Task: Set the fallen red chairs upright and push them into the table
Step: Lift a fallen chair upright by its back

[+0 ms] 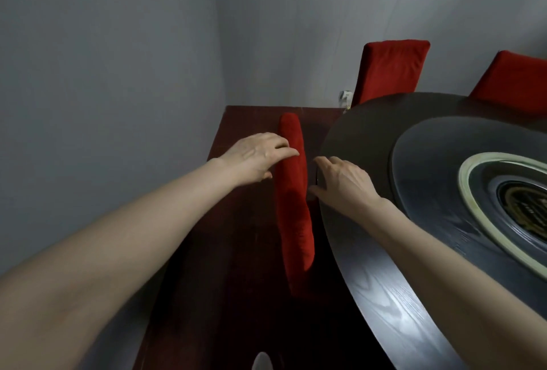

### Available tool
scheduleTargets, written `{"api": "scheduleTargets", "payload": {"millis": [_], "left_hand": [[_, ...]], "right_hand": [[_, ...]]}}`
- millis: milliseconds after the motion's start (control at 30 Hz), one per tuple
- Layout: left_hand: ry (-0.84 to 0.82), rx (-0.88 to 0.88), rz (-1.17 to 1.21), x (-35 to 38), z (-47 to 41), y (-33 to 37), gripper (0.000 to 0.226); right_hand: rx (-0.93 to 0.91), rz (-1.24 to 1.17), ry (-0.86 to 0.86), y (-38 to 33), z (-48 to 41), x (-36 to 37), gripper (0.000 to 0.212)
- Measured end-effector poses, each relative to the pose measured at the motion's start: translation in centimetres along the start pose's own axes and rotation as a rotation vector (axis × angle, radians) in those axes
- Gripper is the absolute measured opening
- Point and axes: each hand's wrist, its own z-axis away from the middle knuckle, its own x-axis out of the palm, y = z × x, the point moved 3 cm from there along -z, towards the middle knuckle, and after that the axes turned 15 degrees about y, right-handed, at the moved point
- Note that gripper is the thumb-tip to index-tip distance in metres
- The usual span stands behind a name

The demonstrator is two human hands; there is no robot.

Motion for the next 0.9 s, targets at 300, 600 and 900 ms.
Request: {"api": "scheduleTargets", "payload": {"millis": [300,600,900], "left_hand": [[-0.304,0.26,0.101,10.1,-9.1,-6.1,0.101],[-0.384,0.79,0.173,17.8,-15.2,-9.1,0.082],[-0.267,1.025,0.245,20.2,-16.7,-8.6,0.059]], "right_hand": [[0.241,0.064,-0.135,3.8,-2.9,7.1,0.053],[0.714,0.023,-0.195,1.2,-5.2,13.8,0.05],[1.045,0.006,-0.318,-4.1,-5.6,15.5,0.084]]}}
